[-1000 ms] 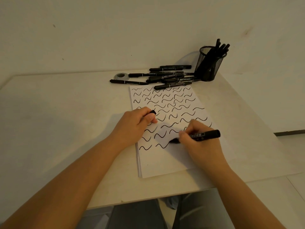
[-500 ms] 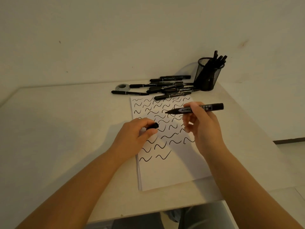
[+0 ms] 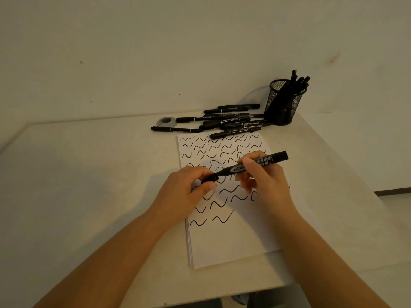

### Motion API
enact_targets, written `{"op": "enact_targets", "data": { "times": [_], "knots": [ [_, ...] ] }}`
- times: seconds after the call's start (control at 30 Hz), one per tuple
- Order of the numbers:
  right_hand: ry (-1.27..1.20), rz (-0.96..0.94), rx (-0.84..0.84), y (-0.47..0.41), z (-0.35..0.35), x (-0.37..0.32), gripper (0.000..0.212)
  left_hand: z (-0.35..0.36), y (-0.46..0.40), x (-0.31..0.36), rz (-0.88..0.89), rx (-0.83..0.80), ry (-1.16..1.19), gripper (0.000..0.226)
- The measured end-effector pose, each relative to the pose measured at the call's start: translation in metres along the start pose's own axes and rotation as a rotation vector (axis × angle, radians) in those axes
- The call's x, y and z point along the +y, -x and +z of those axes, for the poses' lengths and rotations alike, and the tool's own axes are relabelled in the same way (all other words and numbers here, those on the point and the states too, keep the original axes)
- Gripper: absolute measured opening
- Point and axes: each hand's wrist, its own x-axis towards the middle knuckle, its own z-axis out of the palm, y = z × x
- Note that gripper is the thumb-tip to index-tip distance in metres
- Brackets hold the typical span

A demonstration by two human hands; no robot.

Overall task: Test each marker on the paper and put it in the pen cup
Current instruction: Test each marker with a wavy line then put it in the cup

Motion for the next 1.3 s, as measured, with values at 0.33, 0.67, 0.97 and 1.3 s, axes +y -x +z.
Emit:
{"op": "enact_targets", "data": {
  "times": [0.33, 0.67, 0.97, 1.3],
  "knots": [
    [-0.018, -0.022, -0.091, 0.004, 0.002, 0.006, 0.029, -0.003, 0.005, 0.017, 0.219, 0.019, -0.177, 0.023],
    [-0.22, 0.006, -0.011, 0.006, 0.008, 0.012, 0.03, 0.005, 0.015, 0.037, 0.329, 0.125, -0.319, 0.03],
    [-0.267, -0.07, -0.023, 0.009, 0.009, 0.015, 0.028, 0.0, 0.021, 0.046, 0.286, 0.006, -0.206, 0.036],
    [-0.203, -0.082, -0.046, 0.01, 0.009, 0.012, 0.023, -0.001, 0.017, 0.038, 0.203, -0.06, -0.086, 0.035]
  ]
}}
